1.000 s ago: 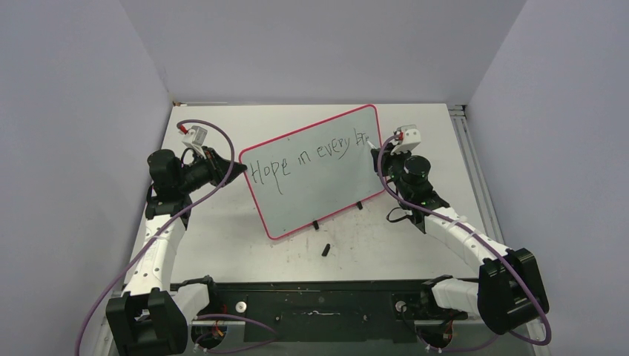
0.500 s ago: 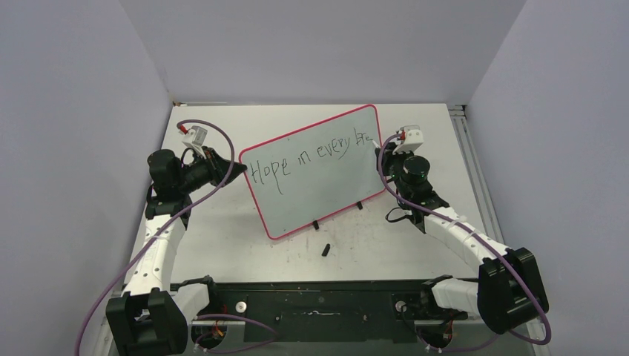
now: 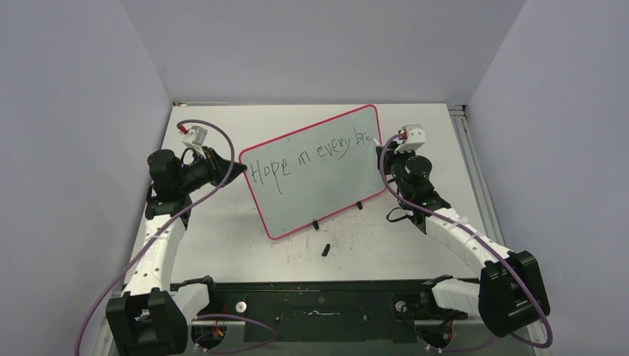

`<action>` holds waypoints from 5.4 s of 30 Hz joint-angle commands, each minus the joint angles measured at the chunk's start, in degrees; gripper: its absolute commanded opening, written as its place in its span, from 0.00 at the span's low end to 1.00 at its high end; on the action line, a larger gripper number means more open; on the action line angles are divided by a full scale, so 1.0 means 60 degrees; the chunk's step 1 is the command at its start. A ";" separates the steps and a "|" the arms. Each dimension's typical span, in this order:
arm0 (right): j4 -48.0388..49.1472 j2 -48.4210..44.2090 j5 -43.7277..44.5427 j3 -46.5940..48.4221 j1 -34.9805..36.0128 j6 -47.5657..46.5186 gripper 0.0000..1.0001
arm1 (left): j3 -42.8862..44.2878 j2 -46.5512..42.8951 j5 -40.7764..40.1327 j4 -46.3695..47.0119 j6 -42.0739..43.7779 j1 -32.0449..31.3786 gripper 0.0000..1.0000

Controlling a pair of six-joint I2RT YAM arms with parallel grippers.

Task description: Write a sentence on the whiteboard

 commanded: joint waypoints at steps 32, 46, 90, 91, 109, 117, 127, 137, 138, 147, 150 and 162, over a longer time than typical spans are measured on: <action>0.0484 0.0160 -0.0464 0.0111 -0.0104 -0.0107 0.05 | 0.0307 -0.0004 -0.0058 -0.0278 0.0243 -0.0065 0.00; 0.0482 0.0180 0.0147 0.0154 -0.0100 -0.0028 0.05 | 0.0294 -0.0008 -0.0035 -0.0249 0.0219 -0.0060 0.00; 0.0234 -0.0021 0.0422 -0.0045 -0.0086 0.0126 0.05 | 0.0303 -0.0023 -0.0020 -0.0220 0.0199 -0.0062 0.00; 0.0206 -0.0113 0.0424 0.0013 -0.0097 0.0119 0.05 | 0.0298 -0.0022 -0.0020 -0.0220 0.0199 -0.0056 0.00; 0.0567 0.0354 -0.0231 0.1021 -0.0102 -0.0174 0.05 | 0.0303 0.0036 -0.0041 -0.0234 0.0214 -0.0065 0.00; 0.0660 0.0592 -0.0234 0.1038 -0.0104 -0.0194 0.05 | 0.0309 0.0035 -0.0051 -0.0234 0.0213 -0.0065 0.00; 0.0781 0.0976 -0.0229 0.1191 -0.0105 -0.0196 0.05 | 0.0313 0.0015 -0.0045 -0.0251 0.0228 -0.0063 0.00; 0.0792 0.1106 0.0315 0.1243 -0.0121 -0.0196 0.05 | 0.0314 0.0022 -0.0056 -0.0264 0.0243 -0.0065 0.00; 0.0796 0.1112 0.0378 0.1243 -0.0112 -0.0196 0.05 | 0.0310 0.0020 -0.0048 -0.0263 0.0243 -0.0063 0.00; 0.0839 0.1008 0.0266 0.1238 -0.0169 -0.0222 0.05 | 0.0308 0.0020 -0.0061 -0.0263 0.0246 -0.0065 0.00; 0.0853 0.0794 0.0205 0.1207 -0.0168 -0.0214 0.05 | 0.0314 0.0019 -0.0062 -0.0263 0.0243 -0.0055 0.00; 0.1030 0.1004 -0.0047 0.1612 -0.0165 -0.0255 0.05 | 0.0305 0.0022 -0.0060 -0.0263 0.0243 -0.0057 0.00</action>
